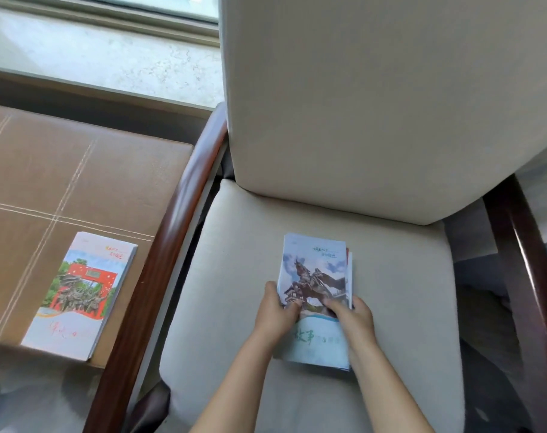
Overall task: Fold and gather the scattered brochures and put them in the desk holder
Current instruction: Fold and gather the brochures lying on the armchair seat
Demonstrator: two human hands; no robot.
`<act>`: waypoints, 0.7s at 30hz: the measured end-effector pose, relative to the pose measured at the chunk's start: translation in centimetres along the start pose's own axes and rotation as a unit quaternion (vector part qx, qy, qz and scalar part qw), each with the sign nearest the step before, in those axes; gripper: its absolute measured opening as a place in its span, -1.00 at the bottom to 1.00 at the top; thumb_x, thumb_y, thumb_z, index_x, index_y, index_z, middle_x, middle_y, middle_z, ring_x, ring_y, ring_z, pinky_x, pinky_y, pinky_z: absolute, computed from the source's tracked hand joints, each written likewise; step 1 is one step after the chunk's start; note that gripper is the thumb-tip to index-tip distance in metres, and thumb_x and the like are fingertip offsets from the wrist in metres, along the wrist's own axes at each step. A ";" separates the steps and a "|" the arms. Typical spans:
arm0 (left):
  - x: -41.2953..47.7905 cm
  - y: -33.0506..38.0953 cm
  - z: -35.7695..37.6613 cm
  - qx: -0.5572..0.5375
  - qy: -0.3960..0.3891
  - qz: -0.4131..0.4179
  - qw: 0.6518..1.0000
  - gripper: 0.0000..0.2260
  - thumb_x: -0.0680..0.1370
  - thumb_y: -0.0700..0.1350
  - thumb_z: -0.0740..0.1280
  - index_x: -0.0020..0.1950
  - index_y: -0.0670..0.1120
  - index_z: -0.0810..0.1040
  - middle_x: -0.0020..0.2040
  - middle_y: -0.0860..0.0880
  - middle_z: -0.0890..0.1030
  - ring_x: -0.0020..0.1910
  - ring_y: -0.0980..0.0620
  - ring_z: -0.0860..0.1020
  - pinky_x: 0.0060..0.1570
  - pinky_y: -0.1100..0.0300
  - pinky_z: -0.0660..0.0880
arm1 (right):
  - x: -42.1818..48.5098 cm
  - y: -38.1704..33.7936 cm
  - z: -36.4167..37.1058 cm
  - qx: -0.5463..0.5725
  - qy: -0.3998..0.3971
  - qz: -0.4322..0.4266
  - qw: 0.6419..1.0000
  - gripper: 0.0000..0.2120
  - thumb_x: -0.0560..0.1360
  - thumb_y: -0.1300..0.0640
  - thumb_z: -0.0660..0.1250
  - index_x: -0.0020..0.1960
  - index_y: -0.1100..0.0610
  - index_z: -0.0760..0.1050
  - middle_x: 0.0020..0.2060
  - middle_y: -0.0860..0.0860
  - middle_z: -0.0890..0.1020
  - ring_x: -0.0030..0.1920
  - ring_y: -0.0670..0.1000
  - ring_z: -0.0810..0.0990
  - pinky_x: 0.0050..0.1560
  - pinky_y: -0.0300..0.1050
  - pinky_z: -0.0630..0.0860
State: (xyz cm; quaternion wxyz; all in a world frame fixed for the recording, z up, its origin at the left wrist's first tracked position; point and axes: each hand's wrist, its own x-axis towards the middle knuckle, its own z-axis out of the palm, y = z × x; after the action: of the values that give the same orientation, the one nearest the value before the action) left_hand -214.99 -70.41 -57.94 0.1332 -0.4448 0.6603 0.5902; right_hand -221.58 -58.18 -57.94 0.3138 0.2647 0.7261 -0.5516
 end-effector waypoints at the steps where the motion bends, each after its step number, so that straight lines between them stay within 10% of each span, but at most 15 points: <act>1: -1.0 0.4 -0.2 -0.007 -0.011 0.014 1.000 -0.77 0.50 -0.18 0.34 0.07 -0.11 0.33 -0.03 -0.09 0.57 -0.07 -0.03 0.56 0.07 0.00 0.54 | -1.2 -0.5 -0.9 0.029 -0.016 -0.008 0.999 -0.77 0.42 0.33 0.42 0.06 0.31 0.53 -0.23 0.16 0.66 -0.34 0.11 0.63 -0.25 -0.07 0.58; 4: -5.0 3.2 -2.1 -0.013 -0.039 0.074 0.996 -0.77 0.49 -0.12 0.34 0.06 -0.06 0.33 -0.10 0.05 0.58 -0.17 0.28 0.57 -0.05 0.31 0.54 | -6.2 -2.7 -2.5 0.084 -0.052 -0.051 0.994 -0.80 0.48 0.24 0.38 0.10 0.16 0.50 -0.13 0.10 0.70 -0.25 0.06 0.70 -0.32 -0.11 0.62; 11: -13.9 8.8 -14.8 -0.046 -0.011 0.154 0.987 -0.70 0.47 -0.08 0.36 0.16 -0.03 0.39 0.08 0.00 0.62 0.08 0.09 0.61 0.13 0.09 0.53 | -19.0 -8.8 3.1 0.081 -0.102 -0.157 0.979 -0.79 0.48 0.21 0.39 0.09 0.09 0.48 0.02 0.12 0.68 0.02 0.17 0.66 0.09 0.19 0.56; 21: -14.1 1.2 -40.0 -0.094 0.087 0.082 0.988 -0.73 0.48 -0.25 0.40 0.06 0.01 0.43 -0.04 0.00 0.65 -0.09 0.11 0.67 -0.11 0.14 0.62 | -29.4 -6.0 28.1 -0.019 -0.137 -0.201 0.970 -0.79 0.50 0.22 0.36 0.08 0.06 0.41 -0.05 -0.09 0.61 -0.09 -0.20 0.60 -0.27 -0.45 0.48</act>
State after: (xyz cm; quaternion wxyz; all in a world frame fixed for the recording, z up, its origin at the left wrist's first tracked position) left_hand -193.89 -100.38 -36.57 -0.0156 -0.4493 0.6452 0.6177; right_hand -201.87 -88.00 -37.60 0.2979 0.0296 0.7249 -0.6204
